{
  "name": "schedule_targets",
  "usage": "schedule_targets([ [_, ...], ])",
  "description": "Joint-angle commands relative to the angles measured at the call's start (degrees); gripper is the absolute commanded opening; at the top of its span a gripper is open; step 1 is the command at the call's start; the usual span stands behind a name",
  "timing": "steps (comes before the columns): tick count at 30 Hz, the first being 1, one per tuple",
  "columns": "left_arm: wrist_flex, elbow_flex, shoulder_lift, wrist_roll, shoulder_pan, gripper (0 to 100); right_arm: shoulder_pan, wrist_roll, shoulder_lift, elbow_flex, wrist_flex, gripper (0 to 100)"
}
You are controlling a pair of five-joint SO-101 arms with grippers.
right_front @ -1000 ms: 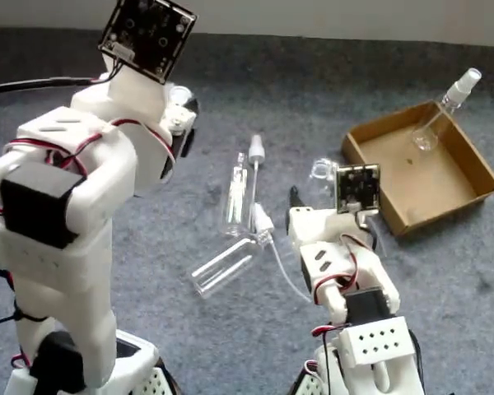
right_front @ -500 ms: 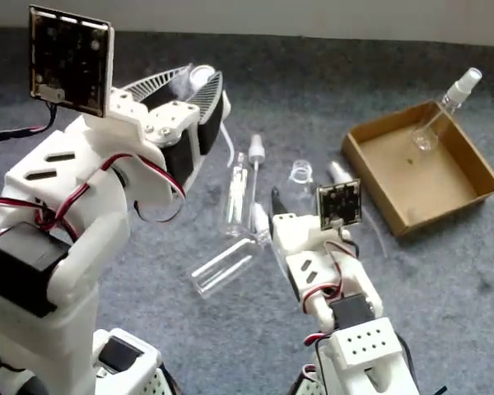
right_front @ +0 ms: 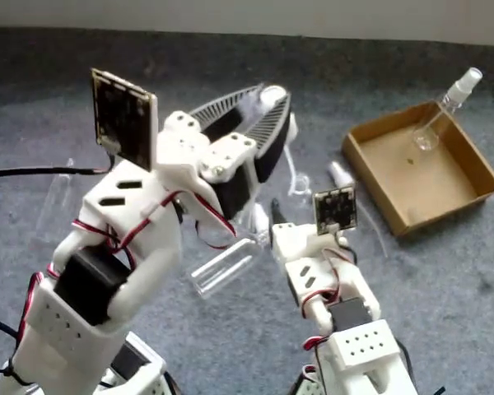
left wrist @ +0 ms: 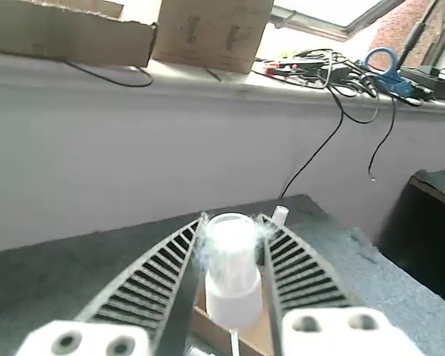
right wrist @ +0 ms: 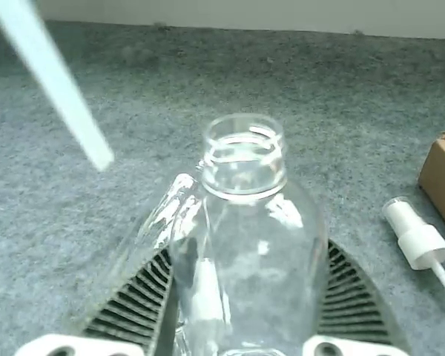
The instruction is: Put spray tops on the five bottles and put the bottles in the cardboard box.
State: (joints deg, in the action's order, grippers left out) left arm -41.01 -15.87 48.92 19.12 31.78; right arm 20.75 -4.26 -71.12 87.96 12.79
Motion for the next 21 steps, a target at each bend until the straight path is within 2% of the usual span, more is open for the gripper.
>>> schedule_targets([
  [1,11.8,-5.6,2.9,-5.7,1.7,6,0.4,-0.1,-0.9,-0.8,-1.5,18.0],
  [21,40.5,-21.6,2.6,-6.1,1.6,6,0.4,-0.1,-0.9,-0.5,-1.5,18.0],
])
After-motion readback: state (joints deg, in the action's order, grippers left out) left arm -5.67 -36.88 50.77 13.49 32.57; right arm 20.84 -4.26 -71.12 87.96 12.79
